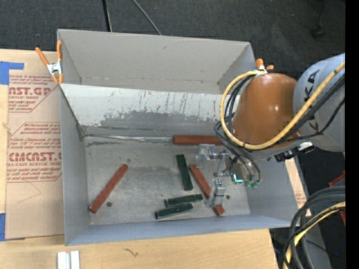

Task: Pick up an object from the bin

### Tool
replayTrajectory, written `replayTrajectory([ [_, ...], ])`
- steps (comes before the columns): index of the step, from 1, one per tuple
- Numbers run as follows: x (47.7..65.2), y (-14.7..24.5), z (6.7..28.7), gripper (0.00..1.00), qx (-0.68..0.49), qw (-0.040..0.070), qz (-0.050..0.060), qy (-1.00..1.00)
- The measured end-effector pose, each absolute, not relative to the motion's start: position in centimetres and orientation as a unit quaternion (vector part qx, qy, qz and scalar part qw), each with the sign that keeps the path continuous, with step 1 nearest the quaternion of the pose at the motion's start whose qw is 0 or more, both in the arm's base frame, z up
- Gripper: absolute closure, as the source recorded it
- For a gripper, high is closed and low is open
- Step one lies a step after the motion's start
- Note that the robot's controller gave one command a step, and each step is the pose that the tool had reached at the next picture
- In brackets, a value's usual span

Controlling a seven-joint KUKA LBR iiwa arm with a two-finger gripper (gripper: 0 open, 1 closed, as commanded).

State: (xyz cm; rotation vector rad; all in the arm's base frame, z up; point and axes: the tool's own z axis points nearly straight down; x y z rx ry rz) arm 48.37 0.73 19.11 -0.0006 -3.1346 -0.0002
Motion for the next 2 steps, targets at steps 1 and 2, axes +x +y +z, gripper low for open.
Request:
replayTrajectory([
  [1, 48.5, 2.9, 6.9, 0.00, 0.158, -0.006, 0.000, -0.987],
  [2, 48.2, 2.7, 10.1, 0.00, 0.124, -0.001, -0.001, -0.992],
])
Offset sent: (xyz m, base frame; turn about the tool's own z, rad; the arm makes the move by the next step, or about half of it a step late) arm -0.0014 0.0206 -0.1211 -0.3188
